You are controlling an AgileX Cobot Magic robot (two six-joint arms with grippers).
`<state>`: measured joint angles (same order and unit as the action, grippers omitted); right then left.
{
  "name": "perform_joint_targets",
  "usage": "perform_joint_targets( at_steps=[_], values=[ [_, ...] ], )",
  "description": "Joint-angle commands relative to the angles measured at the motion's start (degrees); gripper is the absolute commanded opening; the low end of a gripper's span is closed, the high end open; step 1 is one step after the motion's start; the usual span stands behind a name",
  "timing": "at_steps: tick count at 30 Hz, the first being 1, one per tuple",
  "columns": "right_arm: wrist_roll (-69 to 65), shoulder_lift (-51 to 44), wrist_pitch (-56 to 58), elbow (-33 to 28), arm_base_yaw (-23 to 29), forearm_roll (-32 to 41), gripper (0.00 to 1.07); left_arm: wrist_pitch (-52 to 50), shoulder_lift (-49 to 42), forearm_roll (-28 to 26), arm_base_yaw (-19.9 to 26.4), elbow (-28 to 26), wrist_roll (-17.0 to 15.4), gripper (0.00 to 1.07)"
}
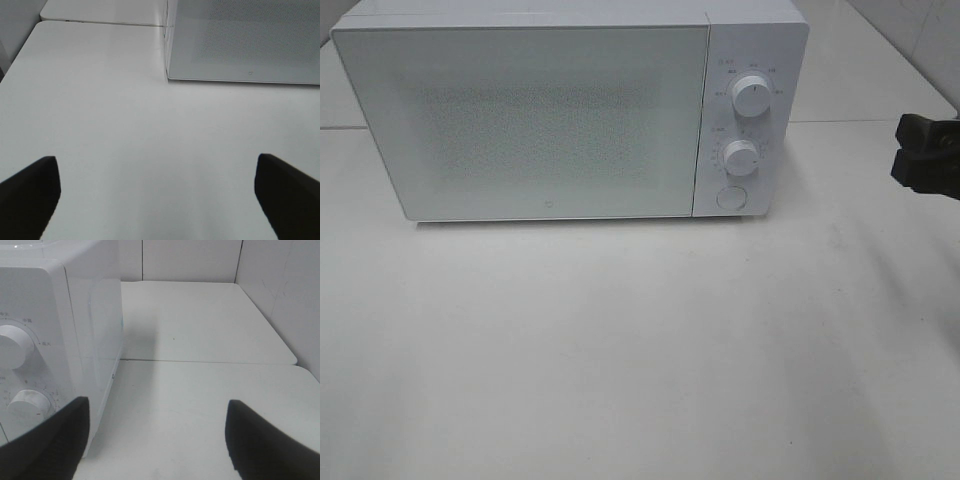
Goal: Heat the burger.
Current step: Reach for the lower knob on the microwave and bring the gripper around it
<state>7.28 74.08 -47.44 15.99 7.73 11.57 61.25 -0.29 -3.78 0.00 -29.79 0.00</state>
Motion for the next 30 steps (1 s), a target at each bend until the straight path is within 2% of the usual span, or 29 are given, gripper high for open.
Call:
perform_joint_targets(
  at_steps=[1,3,6,8,9,11,12,14,20,22,30],
  values=[
    [3.72,1.78,-5.04,-0.74,2.64,4.64,0.75,0.11,-1.26,0.00,0.00,0.17,0.00,0.98],
    [6.59,4.87,-7.56,-0.97,6.36,8.71,0.75,0.11,-1.26,0.00,0.00,0.17,0.00,0.98],
    [7.33,5.90,-8.37,-0.97,7.68,10.20,0.75,0.11,-1.26,0.00,0.00,0.17,0.00,0.98],
    [8.77,8.54,-11.46,-0.97,11.52,13.92,0.75,0.11,-1.26,0.00,0.00,0.17,0.00,0.98],
    [8.77,8.54,-11.46,-0.97,11.52,13.92,0.75,0.11,-1.26,0.00,0.00,0.17,0.00,0.98],
    [9.05,11.29,-15.24,-0.97,16.62,19.02,0.75,0.11,-1.26,0.00,0.00,0.17,0.00,0.98],
    [9.05,11.29,-15.24,-0.97,16.62,19.02,0.75,0.11,-1.26,0.00,0.00,0.17,0.00,0.98],
    [9.05,12.78,-17.25,-0.97,20.68,23.43,0.75,0.11,-1.26,0.00,0.00,0.17,0.00,0.98],
    [9.22,15.18,-20.51,-0.97,26.47,28.88,0.75,0.11,-1.26,0.00,0.00,0.17,0.00,0.98],
    [9.51,16.16,-22.35,-0.80,30.19,32.03,0.75,0.11,-1.26,0.00,0.00,0.17,0.00,0.98],
    [12.55,20.05,-24.18,1.78,36.61,39.59,0.75,0.11,-1.26,0.00,0.00,0.17,0.00,0.98]
  ],
)
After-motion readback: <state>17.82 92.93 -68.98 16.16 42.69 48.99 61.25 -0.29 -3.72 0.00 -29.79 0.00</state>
